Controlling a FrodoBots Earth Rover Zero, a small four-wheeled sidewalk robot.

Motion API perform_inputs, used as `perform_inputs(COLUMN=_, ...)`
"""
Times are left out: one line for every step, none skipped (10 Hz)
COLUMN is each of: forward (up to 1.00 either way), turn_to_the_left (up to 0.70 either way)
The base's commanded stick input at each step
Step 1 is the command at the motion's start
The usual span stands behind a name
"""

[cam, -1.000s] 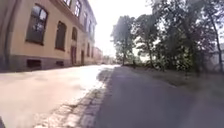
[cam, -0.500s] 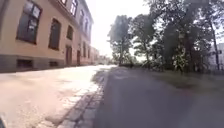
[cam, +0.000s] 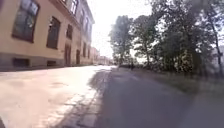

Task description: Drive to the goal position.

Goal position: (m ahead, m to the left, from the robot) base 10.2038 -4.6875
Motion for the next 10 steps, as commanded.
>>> perform_inputs(forward=0.85, turn_to_the_left=-0.31)
perform_inputs(forward=0.85, turn_to_the_left=-0.08)
perform_inputs(forward=0.85, turn_to_the_left=0.0)
perform_inputs(forward=0.85, turn_to_the_left=0.0)
perform_inputs(forward=0.85, turn_to_the_left=0.0)
perform_inputs(forward=0.85, turn_to_the_left=0.0)
perform_inputs(forward=0.85, turn_to_the_left=0.0)
perform_inputs(forward=0.85, turn_to_the_left=0.0)
perform_inputs(forward=0.85, turn_to_the_left=0.0)
perform_inputs(forward=0.85, turn_to_the_left=0.0)
